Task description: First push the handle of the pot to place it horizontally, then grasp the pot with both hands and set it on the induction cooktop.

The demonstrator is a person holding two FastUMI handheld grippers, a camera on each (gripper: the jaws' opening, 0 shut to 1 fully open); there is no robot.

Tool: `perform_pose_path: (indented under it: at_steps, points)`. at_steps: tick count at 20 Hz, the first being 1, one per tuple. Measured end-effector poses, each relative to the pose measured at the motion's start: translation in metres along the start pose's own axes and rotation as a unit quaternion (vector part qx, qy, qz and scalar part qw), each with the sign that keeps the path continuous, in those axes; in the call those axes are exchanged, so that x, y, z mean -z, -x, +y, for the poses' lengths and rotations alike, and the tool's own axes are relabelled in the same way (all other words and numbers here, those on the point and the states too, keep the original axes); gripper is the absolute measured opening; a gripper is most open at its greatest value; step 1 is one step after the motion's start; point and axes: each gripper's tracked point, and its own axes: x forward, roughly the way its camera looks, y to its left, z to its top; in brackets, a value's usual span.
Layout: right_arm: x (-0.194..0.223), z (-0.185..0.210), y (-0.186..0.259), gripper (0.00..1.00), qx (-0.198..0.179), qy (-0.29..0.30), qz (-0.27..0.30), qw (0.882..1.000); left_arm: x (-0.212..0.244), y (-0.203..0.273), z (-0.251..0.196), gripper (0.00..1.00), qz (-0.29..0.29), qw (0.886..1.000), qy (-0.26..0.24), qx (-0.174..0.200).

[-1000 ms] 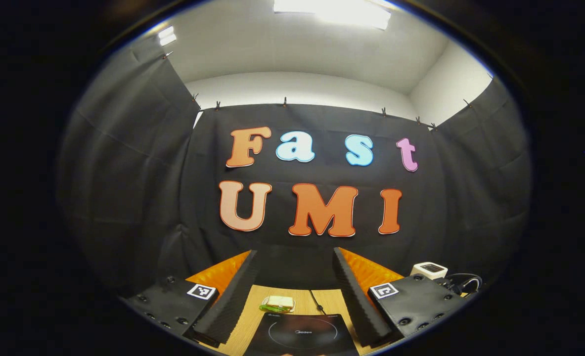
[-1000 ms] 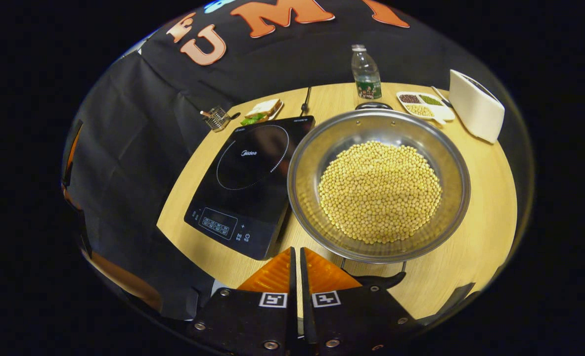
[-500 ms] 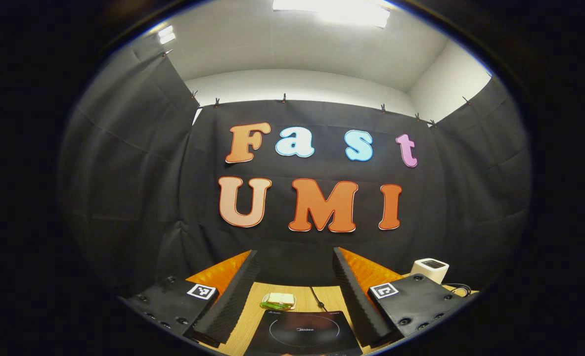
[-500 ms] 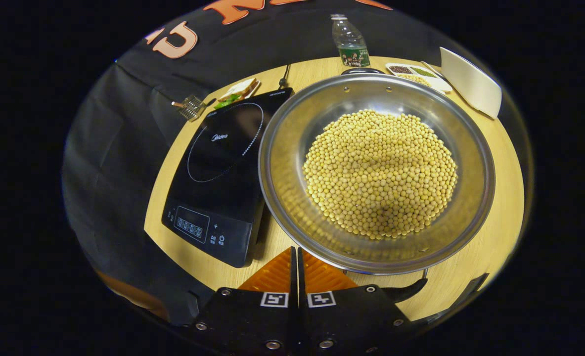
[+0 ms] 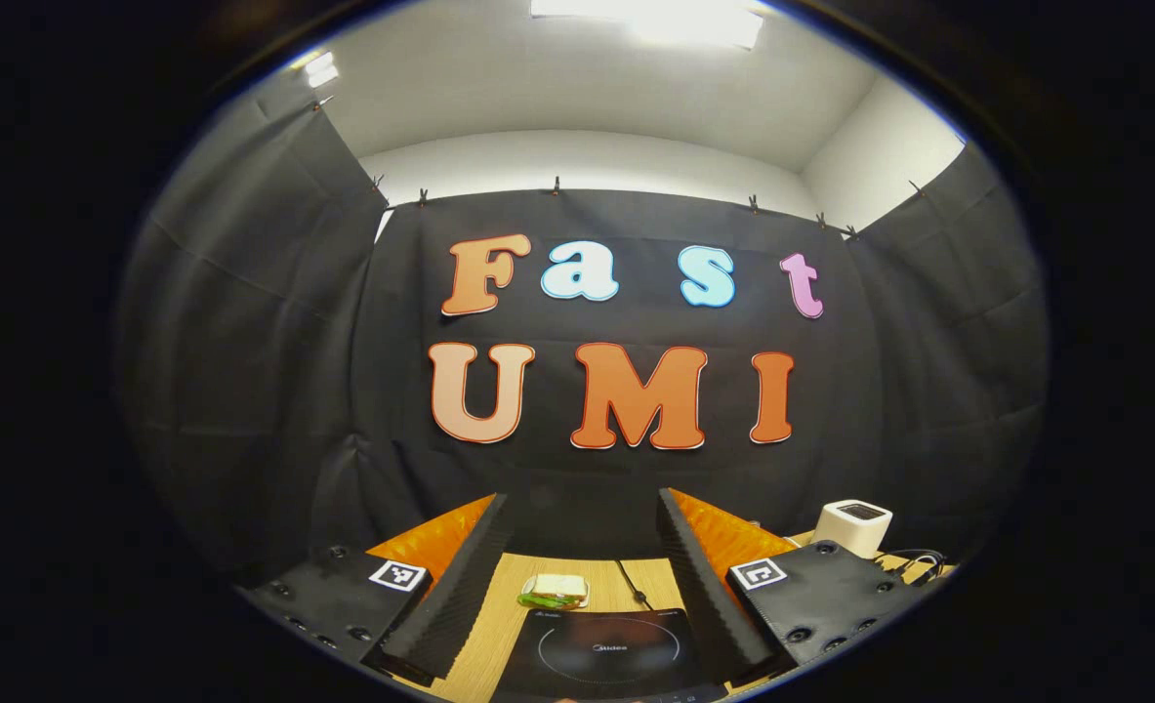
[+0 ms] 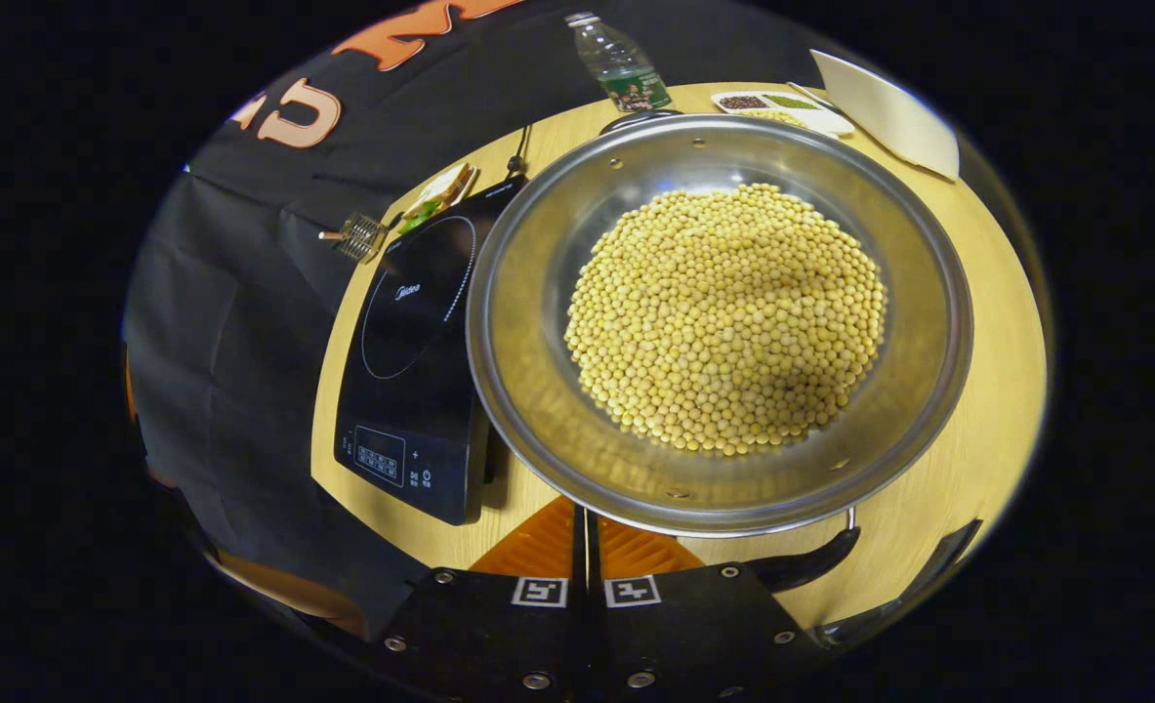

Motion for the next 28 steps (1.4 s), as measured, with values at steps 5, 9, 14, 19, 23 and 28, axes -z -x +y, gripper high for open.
perform_pose_path:
  at_steps: [5, 9, 14, 19, 23, 28]
  points:
    - [-0.007, -0.03, 0.008, 0.0, 0.019, -0.034, -0.011, 0.999, 0.004, 0.008, 0.01, 0.98, 0.001, 1.0, -0.002, -0.004]
    - [-0.011, -0.052, 0.017, 0.01, 0.049, -0.03, -0.014, 0.998, 0.002, 0.014, 0.022, 0.97, -0.003, 1.0, -0.01, -0.014]
    - [-0.015, -0.082, 0.024, 0.0, 0.089, -0.047, -0.018, 0.995, -0.003, 0.024, 0.041, 0.98, -0.012, 0.999, -0.027, -0.028]
    - [-0.024, -0.115, 0.033, 0.0, 0.135, -0.075, -0.027, 0.988, 0.001, 0.027, 0.054, 0.98, -0.014, 0.999, -0.014, -0.027]
    - [-0.041, -0.151, 0.045, 0.0, 0.171, -0.114, -0.052, 0.977, 0.011, 0.028, 0.072, 0.97, 0.0, 0.999, -0.009, -0.039]
    - [-0.059, -0.176, 0.055, 0.0, 0.187, -0.15, -0.084, 0.967, 0.011, 0.032, 0.083, 0.98, 0.001, 0.999, -0.003, -0.05]
